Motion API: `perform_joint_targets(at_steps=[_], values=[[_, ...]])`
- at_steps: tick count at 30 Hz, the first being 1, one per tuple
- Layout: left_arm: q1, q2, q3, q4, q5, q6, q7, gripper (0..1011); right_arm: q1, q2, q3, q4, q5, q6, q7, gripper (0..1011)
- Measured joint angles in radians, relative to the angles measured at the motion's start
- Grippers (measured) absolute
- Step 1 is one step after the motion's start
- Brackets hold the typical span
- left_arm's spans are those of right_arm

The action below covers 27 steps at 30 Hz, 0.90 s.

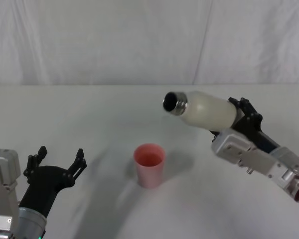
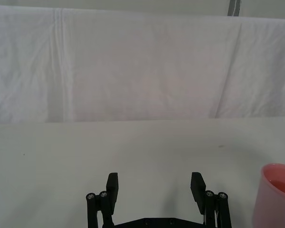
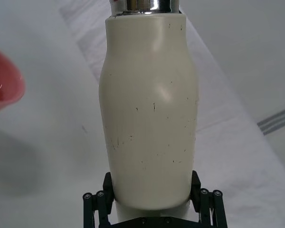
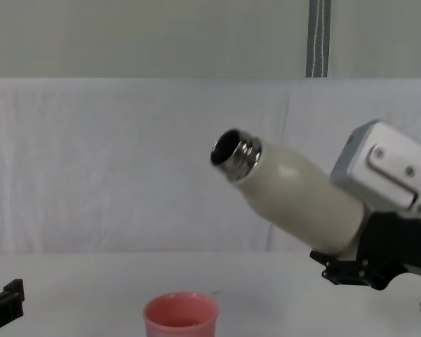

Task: Grasp the thermos with one hand and pour water into the cup lid.

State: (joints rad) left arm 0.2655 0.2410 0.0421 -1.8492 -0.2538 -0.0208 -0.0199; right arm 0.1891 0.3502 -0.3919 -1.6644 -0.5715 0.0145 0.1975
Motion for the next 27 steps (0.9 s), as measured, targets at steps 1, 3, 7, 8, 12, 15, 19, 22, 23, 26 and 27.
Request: perform_joint_targets(at_steps=[1,3,7,8,12,15,19,22,23,26,27], values=[[0.0,0.0,0.0,0.0,0.0,0.0,0.0,1001,-0.007,-0.006,0.013,-0.002,0.033,-0.005,0.006,948],[0.0,0.0,0.0,0.0,0.0,0.0,0.0,1001,-0.014,-0.012,0.027,-0.005,0.065,-0.009,0.011,949],[0.0,0.0,0.0,0.0,0.0,0.0,0.0,1001,-0.036,-0.032,0.071,-0.011,0.171,-0.024,0.022,948],[0.0,0.0,0.0,0.0,0.0,0.0,0.0,1001,-0.04,-0.036,0.079,-0.011,0.188,-0.026,0.024,948],[0.0,0.0,0.0,0.0,0.0,0.0,0.0,1001,-0.058,-0.05,0.111,-0.014,0.271,-0.036,0.036,949],[0.0,0.0,0.0,0.0,0.0,0.0,0.0,1001,-0.073,-0.058,0.133,-0.017,0.328,-0.04,0.044,948],[0.0,0.0,0.0,0.0,0.0,0.0,0.0,1001,-0.093,-0.068,0.16,-0.02,0.391,-0.043,0.047,948],[0.0,0.0,0.0,0.0,0.0,0.0,0.0,1001,-0.108,-0.076,0.174,-0.022,0.431,-0.044,0.047,948],[0.0,0.0,0.0,0.0,0.0,0.0,0.0,1001,-0.112,-0.078,0.178,-0.023,0.441,-0.044,0.047,948],[0.0,0.0,0.0,0.0,0.0,0.0,0.0,1001,-0.128,-0.085,0.192,-0.025,0.475,-0.045,0.044,948],[0.0,0.0,0.0,0.0,0.0,0.0,0.0,1001,-0.132,-0.087,0.195,-0.026,0.484,-0.046,0.043,948]])
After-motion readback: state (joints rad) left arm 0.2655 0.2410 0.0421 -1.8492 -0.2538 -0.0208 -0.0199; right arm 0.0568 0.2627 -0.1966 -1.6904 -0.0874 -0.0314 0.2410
